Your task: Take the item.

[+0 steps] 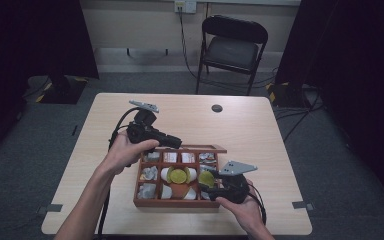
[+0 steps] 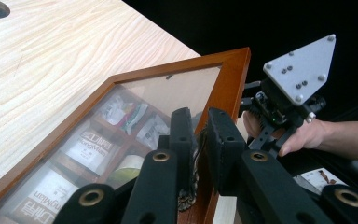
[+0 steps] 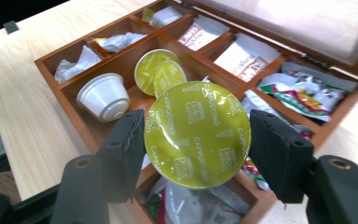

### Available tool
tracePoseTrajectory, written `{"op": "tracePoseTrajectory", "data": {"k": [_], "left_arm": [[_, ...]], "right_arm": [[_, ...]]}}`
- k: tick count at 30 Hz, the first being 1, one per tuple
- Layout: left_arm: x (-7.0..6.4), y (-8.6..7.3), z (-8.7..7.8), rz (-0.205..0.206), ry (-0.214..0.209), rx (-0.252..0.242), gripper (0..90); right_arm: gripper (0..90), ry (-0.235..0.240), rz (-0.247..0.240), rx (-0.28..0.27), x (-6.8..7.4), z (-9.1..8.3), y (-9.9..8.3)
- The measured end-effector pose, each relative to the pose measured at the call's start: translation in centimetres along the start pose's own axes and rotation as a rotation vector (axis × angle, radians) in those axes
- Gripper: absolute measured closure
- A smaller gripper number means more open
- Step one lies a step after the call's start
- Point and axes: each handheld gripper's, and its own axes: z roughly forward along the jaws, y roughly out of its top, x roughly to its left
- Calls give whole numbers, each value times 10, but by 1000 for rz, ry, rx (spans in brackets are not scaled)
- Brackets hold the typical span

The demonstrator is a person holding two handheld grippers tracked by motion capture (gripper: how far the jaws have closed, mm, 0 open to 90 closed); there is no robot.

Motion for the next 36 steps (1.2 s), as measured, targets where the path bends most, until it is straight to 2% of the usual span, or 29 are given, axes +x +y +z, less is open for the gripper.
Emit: {"op": "tracePoseTrajectory", "data": {"k": [7,12,18,28,36], "left_arm": [[0,0,0,1,-1,1,811],[0,0,0,0,-4,7,811],[0,0,0,-3,-1,2,811],[0,-1,0,1,-4,7,811],[0,-1,1,-9,-5,5,810]], "right_arm": [[374,-22,14,-13,-8,-10,-2],[374,-33,44,-24,-16,-17,-5],[374,-68,65,-45,-27,-25,-7],[374,-142,130,-59,-59,-32,-11],[374,-188,161,-32,-85,-27,-13]]}}
